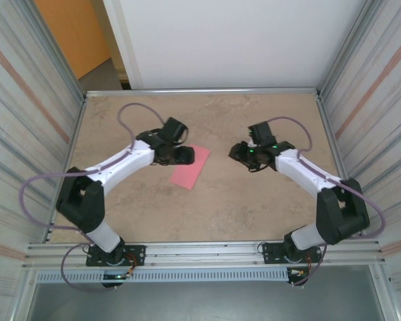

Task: Fold a paper plane with a square sheet of paper (pick it up from the middle)
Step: Turn over the paper at the center of the table, then move the paper to the center of the table.

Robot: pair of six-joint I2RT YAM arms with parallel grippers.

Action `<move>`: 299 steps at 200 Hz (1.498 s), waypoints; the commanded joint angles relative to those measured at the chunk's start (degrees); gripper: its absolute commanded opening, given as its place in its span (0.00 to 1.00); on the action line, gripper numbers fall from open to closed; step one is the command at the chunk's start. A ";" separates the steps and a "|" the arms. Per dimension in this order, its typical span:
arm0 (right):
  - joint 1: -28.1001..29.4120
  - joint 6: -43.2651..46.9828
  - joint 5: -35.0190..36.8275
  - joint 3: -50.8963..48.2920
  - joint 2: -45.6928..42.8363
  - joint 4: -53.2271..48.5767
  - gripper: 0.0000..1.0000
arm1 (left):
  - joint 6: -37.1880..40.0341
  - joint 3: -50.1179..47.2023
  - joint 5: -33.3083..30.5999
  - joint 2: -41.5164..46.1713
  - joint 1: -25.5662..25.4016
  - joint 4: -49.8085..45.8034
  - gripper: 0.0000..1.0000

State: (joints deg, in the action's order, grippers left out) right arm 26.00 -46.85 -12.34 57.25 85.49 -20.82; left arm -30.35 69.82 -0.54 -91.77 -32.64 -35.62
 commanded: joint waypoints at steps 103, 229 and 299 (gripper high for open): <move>18.79 3.70 -2.77 26.91 33.16 -1.57 0.43 | -6.49 -16.12 15.18 12.13 16.58 5.16 0.98; 13.40 19.89 -4.32 10.27 23.27 -8.52 0.39 | -8.73 -19.06 28.89 8.38 16.26 15.10 0.94; 10.65 -2.84 -2.22 -0.10 11.08 6.65 0.41 | -12.57 -19.64 31.86 4.21 8.50 18.26 0.84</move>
State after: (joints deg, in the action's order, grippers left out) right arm 36.80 -40.88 -15.62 59.22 97.84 -19.25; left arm -40.91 50.24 29.04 -86.13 -22.00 -18.83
